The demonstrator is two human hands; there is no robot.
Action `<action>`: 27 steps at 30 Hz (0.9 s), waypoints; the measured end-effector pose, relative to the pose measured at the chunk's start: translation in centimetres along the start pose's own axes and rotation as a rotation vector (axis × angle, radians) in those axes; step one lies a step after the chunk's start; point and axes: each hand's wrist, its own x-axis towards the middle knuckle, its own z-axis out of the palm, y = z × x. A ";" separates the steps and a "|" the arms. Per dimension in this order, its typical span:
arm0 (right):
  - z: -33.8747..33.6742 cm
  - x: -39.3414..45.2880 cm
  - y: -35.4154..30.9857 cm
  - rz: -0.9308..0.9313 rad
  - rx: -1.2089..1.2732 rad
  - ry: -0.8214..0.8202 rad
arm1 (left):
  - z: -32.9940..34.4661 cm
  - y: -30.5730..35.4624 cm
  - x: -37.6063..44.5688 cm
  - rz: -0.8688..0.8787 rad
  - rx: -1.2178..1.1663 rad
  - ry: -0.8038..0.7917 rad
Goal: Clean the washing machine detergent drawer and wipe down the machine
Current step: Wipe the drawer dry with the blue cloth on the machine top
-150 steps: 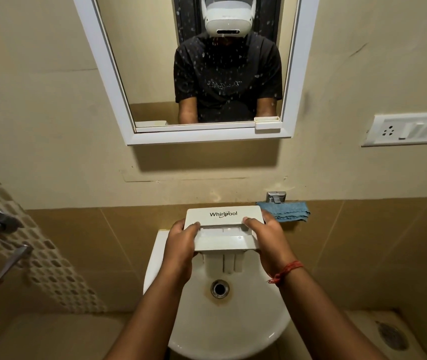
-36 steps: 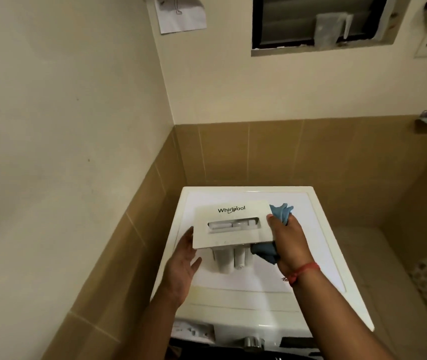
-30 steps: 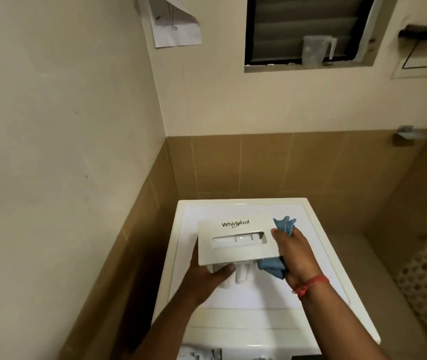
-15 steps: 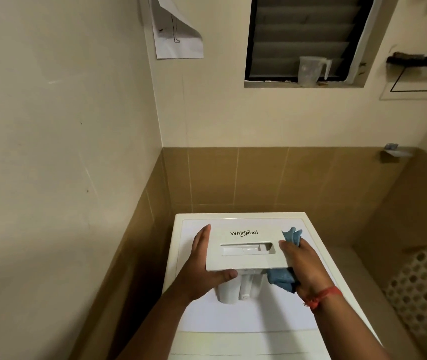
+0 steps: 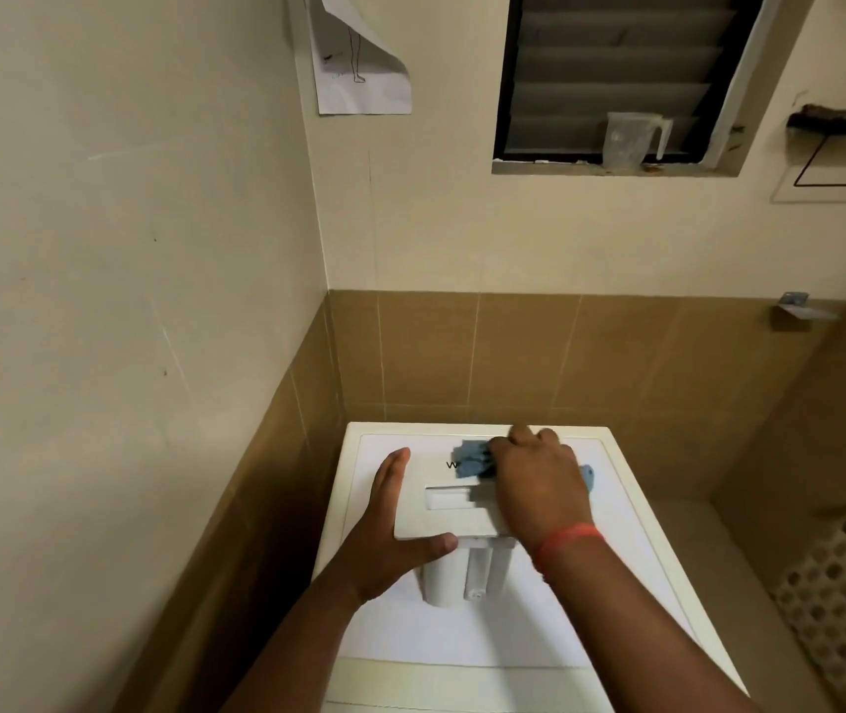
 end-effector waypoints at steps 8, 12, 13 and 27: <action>-0.1 0.5 -4.6 -0.343 0.023 -0.061 | 0.2 -0.3 0.6 -0.004 -0.101 -0.006; 0.2 0.7 0.7 -0.133 0.053 -0.047 | 0.2 -0.1 0.7 -0.021 -0.183 -0.026; 0.2 0.7 1.8 -0.076 0.037 -0.048 | 0.2 -0.3 0.8 -0.022 -0.195 -0.025; 1.6 1.1 -4.1 -0.080 0.139 -0.016 | 2.1 -2.6 1.6 -0.093 -0.219 -0.007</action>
